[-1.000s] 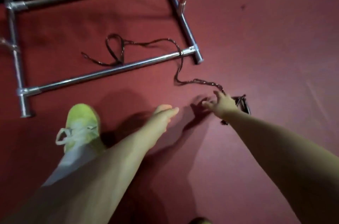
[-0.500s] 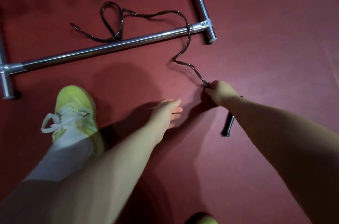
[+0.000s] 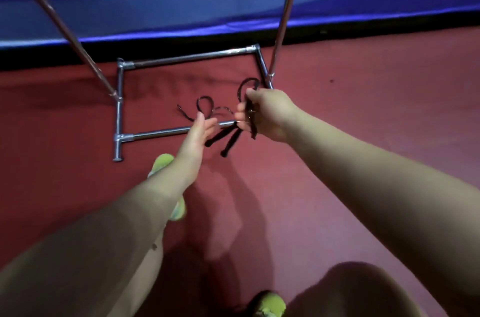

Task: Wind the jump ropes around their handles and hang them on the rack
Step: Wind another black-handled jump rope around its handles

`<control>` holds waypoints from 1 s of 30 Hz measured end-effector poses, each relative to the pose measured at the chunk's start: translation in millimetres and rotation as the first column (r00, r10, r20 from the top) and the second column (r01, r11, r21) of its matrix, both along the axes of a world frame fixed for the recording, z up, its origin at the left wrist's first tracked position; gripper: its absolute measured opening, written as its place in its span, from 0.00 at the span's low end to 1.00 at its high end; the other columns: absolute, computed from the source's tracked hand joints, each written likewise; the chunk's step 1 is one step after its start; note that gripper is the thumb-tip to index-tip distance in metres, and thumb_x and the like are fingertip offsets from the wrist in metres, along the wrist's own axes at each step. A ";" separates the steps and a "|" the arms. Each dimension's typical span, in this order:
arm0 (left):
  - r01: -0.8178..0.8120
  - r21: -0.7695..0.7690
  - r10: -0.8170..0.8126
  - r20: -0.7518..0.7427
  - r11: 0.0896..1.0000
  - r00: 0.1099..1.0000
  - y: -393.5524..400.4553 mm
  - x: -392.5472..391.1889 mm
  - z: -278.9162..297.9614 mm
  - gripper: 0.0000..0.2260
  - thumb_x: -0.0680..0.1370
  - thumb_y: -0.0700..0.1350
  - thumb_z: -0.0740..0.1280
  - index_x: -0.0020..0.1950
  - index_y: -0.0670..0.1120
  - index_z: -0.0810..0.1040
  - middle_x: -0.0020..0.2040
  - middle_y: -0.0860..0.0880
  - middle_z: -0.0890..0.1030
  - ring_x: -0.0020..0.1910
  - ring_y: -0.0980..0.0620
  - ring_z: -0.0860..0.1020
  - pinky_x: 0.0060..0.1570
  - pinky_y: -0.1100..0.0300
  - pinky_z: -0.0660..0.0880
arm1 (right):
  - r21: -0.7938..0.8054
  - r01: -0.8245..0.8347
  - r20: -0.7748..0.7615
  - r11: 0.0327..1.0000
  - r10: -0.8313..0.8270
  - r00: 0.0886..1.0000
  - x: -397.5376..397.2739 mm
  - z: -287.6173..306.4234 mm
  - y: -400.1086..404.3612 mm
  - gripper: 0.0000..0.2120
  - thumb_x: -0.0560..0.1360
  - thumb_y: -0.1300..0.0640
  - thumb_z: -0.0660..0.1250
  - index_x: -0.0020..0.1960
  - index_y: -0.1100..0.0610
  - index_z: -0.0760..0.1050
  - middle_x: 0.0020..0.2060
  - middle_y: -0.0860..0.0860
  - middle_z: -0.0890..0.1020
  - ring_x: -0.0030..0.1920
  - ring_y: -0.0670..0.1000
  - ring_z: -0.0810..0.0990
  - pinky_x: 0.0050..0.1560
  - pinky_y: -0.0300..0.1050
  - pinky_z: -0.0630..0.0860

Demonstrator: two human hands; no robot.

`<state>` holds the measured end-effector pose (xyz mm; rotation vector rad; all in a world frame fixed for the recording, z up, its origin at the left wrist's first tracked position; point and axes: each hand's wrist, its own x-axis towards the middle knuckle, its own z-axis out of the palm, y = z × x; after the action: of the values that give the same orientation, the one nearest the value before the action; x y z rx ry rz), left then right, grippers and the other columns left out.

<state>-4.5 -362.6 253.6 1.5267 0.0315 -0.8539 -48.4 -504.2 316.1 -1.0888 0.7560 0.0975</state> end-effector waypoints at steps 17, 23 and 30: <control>0.232 -0.377 -0.188 0.151 0.897 0.971 146.3 -158.2 279.0 0.06 0.76 0.33 0.62 0.48 0.43 0.74 0.28 0.48 0.77 0.24 0.52 0.75 0.28 0.58 0.77 | -0.003 0.099 0.571 0.995 -0.079 0.817 -141.8 346.8 155.0 0.14 0.79 0.51 0.58 0.36 0.54 0.66 0.19 0.45 0.60 0.18 0.45 0.56 0.19 0.35 0.54; 0.344 -0.279 -0.307 0.170 0.897 0.936 199.1 -185.0 318.6 0.06 0.78 0.39 0.61 0.41 0.46 0.69 0.27 0.51 0.71 0.21 0.57 0.68 0.23 0.64 0.71 | -0.301 0.265 0.623 0.916 -0.021 0.782 -192.2 368.6 159.2 0.09 0.79 0.55 0.60 0.41 0.57 0.70 0.19 0.46 0.63 0.20 0.46 0.60 0.23 0.37 0.60; 0.243 0.241 -0.342 0.679 0.940 0.649 217.8 -213.7 394.7 0.08 0.76 0.40 0.64 0.39 0.46 0.67 0.28 0.49 0.65 0.23 0.53 0.62 0.24 0.63 0.60 | -0.897 -0.283 -0.285 0.339 0.046 0.957 -240.2 368.0 168.5 0.30 0.80 0.37 0.50 0.49 0.64 0.74 0.40 0.57 0.79 0.39 0.55 0.77 0.43 0.47 0.73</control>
<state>-218.2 -144.8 648.3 1.9369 -0.7777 -0.4463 -288.6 -335.7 684.1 -2.3395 0.9020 -0.0764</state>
